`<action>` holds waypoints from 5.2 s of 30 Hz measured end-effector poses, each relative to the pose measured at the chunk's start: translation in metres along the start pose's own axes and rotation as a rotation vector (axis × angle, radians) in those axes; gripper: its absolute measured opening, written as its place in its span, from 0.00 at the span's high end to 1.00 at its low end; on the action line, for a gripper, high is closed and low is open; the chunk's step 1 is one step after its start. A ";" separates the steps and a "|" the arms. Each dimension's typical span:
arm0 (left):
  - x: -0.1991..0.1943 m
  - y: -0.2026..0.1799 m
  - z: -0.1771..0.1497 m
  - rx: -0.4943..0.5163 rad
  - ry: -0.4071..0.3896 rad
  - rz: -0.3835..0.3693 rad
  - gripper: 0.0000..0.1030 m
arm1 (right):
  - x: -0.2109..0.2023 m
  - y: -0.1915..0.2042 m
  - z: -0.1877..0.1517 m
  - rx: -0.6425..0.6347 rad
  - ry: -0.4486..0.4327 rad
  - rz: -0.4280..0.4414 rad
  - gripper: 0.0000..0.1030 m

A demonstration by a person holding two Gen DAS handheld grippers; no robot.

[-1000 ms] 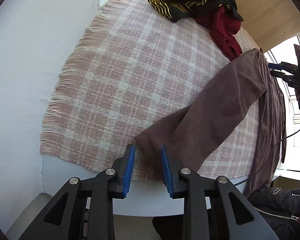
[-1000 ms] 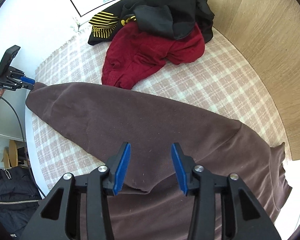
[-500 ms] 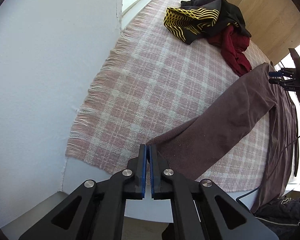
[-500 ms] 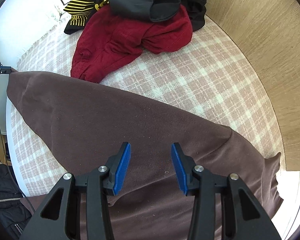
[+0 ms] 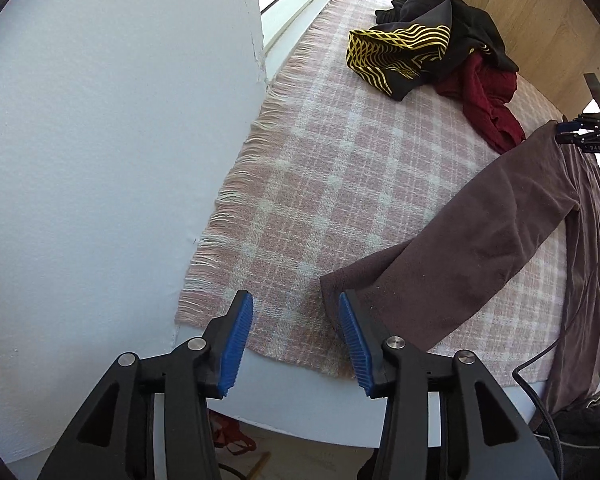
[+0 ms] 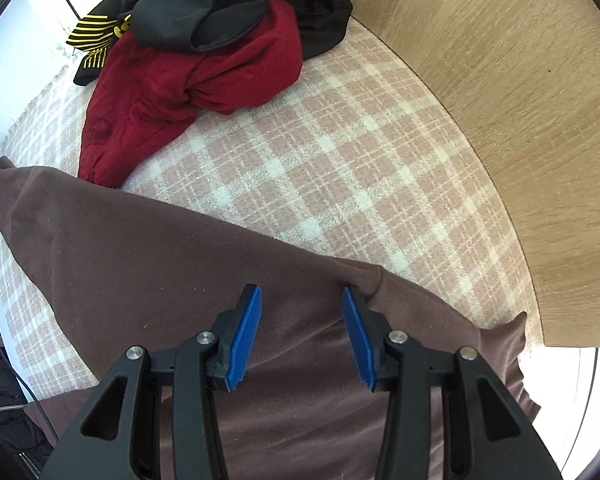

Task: Fold clothes

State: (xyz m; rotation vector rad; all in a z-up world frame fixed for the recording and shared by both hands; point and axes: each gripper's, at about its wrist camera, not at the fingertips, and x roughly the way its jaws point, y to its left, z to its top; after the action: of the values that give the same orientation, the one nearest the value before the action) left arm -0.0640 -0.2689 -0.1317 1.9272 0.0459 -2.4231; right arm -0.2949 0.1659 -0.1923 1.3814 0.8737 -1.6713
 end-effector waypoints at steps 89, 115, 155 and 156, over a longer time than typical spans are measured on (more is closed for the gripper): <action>-0.028 -0.305 -0.052 0.095 -0.168 -0.506 0.96 | -0.060 -0.043 -0.117 -0.011 -0.110 -0.167 0.53; 0.008 -0.333 0.010 0.118 -0.080 -0.689 0.75 | -0.025 0.074 -0.132 -0.452 0.000 0.144 0.67; 0.074 -0.428 0.045 0.162 0.031 -0.716 0.71 | -0.044 0.029 -0.174 -0.234 -0.054 0.135 0.66; 0.068 -0.425 0.047 0.172 -0.008 -0.675 0.71 | -0.049 0.023 -0.175 -0.208 -0.074 0.147 0.66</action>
State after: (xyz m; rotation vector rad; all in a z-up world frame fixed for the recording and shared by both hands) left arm -0.1474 0.1519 -0.1898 2.2554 0.5990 -2.9090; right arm -0.1913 0.3160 -0.1746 1.2050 0.8558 -1.4675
